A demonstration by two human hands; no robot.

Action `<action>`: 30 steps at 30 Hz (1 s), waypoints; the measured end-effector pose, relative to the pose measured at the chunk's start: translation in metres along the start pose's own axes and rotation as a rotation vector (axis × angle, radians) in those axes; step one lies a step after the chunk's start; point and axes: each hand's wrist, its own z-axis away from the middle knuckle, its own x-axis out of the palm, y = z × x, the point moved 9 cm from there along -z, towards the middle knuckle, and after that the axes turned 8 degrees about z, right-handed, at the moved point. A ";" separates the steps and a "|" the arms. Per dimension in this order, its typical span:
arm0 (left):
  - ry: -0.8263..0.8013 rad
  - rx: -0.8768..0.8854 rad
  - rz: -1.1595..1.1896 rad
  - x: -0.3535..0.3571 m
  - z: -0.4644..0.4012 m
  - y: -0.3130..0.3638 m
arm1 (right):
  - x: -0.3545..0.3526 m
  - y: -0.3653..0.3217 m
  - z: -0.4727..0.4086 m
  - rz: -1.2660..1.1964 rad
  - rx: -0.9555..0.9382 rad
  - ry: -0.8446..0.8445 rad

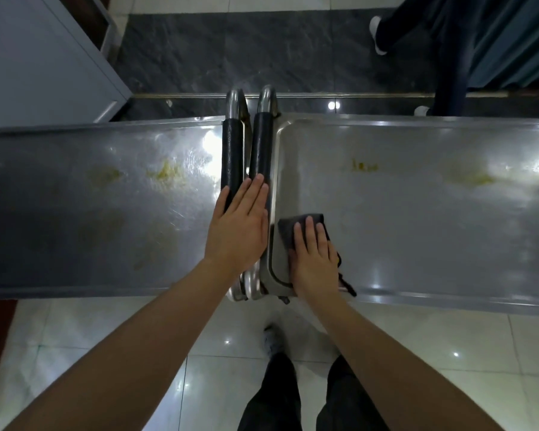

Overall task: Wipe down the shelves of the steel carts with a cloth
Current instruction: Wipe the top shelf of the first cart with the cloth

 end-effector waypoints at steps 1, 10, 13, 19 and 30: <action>0.002 0.001 0.002 0.000 0.000 0.000 | -0.003 0.000 -0.014 -0.007 0.024 -0.014; 0.022 0.003 0.019 0.005 0.001 -0.004 | -0.040 -0.012 -0.127 -0.063 0.073 -0.024; 0.028 0.015 0.020 0.006 0.001 -0.004 | -0.042 -0.018 -0.149 -0.045 0.074 -0.013; 0.022 0.020 0.019 0.004 0.001 -0.003 | -0.023 -0.035 -0.096 0.005 -0.067 0.038; -0.038 0.005 0.036 0.006 0.000 -0.005 | 0.014 -0.042 0.066 0.020 -0.185 0.054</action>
